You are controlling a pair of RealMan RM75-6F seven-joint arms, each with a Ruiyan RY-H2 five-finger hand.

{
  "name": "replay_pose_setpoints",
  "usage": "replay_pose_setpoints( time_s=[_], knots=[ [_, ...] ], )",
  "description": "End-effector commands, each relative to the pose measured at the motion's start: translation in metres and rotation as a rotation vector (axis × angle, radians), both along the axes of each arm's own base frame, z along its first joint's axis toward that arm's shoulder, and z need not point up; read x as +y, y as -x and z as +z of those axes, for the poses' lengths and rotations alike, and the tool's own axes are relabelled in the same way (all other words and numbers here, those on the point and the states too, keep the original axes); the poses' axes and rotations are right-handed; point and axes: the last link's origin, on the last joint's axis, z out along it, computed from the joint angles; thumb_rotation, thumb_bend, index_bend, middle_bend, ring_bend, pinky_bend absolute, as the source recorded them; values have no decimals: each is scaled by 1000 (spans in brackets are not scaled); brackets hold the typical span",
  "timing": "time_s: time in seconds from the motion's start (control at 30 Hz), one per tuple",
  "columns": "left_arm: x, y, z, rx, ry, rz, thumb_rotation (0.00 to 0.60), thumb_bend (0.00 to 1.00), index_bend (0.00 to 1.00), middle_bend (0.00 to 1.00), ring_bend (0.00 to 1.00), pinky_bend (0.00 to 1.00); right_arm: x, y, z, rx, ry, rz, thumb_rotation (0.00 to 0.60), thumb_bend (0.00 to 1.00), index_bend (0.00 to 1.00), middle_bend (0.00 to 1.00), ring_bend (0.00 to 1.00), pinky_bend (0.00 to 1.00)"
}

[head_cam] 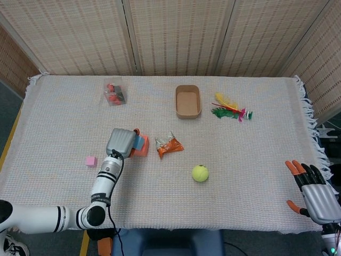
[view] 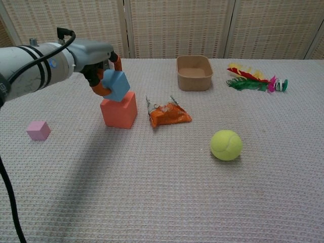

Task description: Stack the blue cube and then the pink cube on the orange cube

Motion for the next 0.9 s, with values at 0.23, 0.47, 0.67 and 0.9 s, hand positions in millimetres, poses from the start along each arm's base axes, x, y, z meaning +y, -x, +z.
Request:
replay_pose_setpoints(
  time_s=[0.23, 0.47, 0.67, 0.9],
  knots=[
    [6, -6, -9, 37, -4, 15, 600, 371, 671, 1000, 1000, 1000, -1, 1, 1, -2, 1, -5, 600, 107, 0, 0, 0, 0],
    [9, -3, -11, 50, 4, 26, 600, 371, 670, 1000, 1000, 1000, -1, 1, 3, -5, 13, -10, 600, 107, 0, 0, 0, 0],
    [9, -3, -15, 46, 13, 29, 600, 371, 656, 1000, 1000, 1000, -1, 2, 5, -7, 19, -9, 600, 107, 0, 0, 0, 0],
    [9, -4, -17, 56, 20, 21, 600, 371, 624, 1000, 1000, 1000, -1, 1, 5, -8, 20, -7, 600, 107, 0, 0, 0, 0]
  ],
)
